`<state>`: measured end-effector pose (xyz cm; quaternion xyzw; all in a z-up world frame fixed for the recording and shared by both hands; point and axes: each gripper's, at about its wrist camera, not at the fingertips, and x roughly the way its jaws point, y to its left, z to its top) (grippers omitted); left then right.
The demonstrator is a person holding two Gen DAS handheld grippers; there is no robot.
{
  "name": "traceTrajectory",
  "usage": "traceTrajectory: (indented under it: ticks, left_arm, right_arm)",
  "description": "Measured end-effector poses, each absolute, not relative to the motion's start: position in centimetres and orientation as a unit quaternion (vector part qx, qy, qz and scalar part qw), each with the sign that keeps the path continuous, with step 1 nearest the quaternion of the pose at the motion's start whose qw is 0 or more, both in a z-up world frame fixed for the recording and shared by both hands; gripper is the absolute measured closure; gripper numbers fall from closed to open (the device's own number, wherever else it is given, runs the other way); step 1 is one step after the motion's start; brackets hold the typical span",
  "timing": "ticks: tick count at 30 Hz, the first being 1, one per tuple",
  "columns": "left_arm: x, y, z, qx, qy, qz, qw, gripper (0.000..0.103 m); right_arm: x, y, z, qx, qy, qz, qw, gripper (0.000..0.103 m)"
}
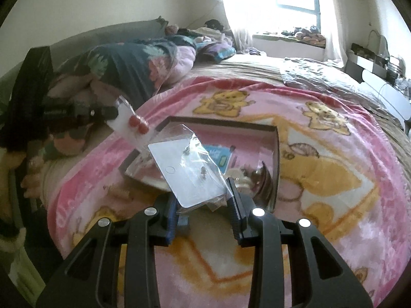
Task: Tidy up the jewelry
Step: 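Carry the red-bead bag over the box with the left tool while the right tool carries the white card bag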
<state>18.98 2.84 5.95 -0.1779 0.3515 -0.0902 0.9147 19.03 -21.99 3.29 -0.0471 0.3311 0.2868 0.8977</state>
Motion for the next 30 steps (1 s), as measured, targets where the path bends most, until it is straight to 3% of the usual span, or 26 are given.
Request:
traceTrajectory:
  ticks: [12, 30]
  left_arm:
    - [22.5, 1.1, 4.2, -0.178, 0.362, -0.098, 0.91, 0.103]
    - [25.4, 0.8, -1.5, -0.194, 0.408, -0.089, 0.888, 0.101]
  right_arm:
    - [24.4, -22.7, 2.8, -0.031, 0.338, 0.263, 0.903, 0.071]
    - [28.9, -22.3, -3.8, -0.017, 0.404, 0.242, 0.882, 0.071]
